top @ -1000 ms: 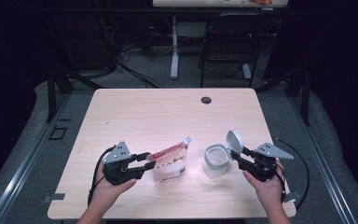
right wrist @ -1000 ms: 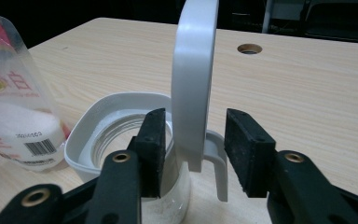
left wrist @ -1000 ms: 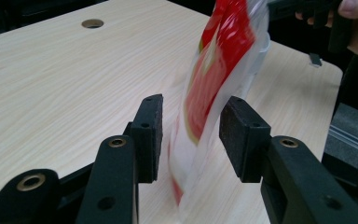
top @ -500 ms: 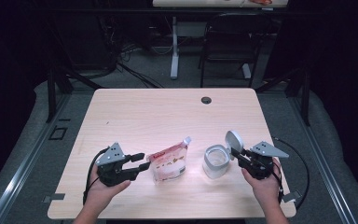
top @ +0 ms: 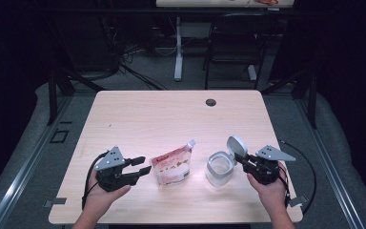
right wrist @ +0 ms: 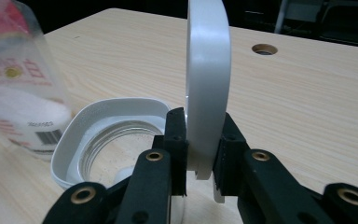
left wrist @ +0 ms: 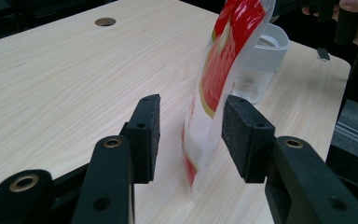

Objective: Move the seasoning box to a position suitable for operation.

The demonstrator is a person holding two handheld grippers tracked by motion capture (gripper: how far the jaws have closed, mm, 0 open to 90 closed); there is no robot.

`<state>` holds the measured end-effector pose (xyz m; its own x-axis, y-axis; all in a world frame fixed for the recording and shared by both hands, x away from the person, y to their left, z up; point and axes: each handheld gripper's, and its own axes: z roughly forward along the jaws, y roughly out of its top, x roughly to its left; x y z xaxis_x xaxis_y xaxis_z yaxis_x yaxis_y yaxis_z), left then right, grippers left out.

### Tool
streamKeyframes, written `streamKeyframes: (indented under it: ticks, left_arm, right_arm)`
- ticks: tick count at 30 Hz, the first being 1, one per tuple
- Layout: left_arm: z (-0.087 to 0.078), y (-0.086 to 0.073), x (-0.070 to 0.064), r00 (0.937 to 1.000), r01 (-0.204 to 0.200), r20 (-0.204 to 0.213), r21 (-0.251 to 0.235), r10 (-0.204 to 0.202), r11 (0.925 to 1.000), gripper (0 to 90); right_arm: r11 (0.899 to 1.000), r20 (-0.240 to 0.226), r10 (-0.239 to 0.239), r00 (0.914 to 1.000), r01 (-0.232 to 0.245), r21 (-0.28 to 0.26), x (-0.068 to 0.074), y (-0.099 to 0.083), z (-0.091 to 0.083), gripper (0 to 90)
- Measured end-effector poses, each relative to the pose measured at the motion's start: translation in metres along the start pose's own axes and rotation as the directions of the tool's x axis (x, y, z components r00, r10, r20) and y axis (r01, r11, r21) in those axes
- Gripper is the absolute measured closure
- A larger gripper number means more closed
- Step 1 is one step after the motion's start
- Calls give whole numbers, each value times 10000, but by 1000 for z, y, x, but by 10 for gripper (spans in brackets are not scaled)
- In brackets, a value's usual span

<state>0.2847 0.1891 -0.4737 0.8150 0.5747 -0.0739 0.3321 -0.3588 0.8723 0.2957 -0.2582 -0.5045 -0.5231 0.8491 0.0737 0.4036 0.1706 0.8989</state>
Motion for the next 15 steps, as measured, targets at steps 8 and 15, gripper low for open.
streamKeyframes:
  ticks: [8, 15]
  left_arm:
    - [-3, 0, 2, 10000, 44, -48, -79, -45, 10000, 568]
    - [-4, -1, 5, 9998, 167, -108, -119, -168, 9998, 569]
  right_arm:
    - [9995, -524, -290, 9982, 296, 119, 4, -1, -3, 785]
    - [9990, -850, -447, 9954, 451, 28, 9, -3, -5, 751]
